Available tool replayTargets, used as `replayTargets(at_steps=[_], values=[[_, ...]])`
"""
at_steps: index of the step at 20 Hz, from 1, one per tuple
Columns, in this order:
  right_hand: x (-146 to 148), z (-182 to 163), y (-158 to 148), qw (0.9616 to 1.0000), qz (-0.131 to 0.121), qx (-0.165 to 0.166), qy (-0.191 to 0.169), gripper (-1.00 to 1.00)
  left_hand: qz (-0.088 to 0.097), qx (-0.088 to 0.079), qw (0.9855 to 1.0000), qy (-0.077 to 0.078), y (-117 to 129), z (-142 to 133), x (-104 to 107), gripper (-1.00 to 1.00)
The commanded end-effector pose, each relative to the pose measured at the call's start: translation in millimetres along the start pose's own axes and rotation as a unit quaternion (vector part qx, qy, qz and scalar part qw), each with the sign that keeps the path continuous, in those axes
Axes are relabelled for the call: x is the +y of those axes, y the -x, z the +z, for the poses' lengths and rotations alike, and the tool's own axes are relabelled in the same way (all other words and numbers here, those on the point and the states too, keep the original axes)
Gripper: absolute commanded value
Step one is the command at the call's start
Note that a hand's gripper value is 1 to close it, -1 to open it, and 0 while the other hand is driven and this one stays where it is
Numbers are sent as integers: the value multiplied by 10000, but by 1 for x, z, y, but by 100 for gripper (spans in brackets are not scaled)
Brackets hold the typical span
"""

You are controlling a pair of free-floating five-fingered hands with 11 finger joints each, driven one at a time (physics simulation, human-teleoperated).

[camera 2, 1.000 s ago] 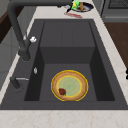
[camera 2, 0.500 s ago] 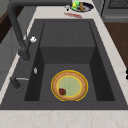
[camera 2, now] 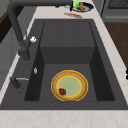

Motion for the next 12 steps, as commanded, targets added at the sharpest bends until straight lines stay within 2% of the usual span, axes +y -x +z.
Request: replayTargets(at_steps=[1, 7, 12], values=[[-12, -4, -19, 9997, 45, 173, -164, -100, 0, 0, 10000, 0, 0, 0, 0, 0], [-29, -15, -50, 9984, 135, 121, -542, -100, 0, 0, 10000, 0, 0, 0, 0, 0], [-38, -25, -79, 9969, -26, 140, -768, -100, 0, 0, 10000, 0, 0, 0, 0, 0]])
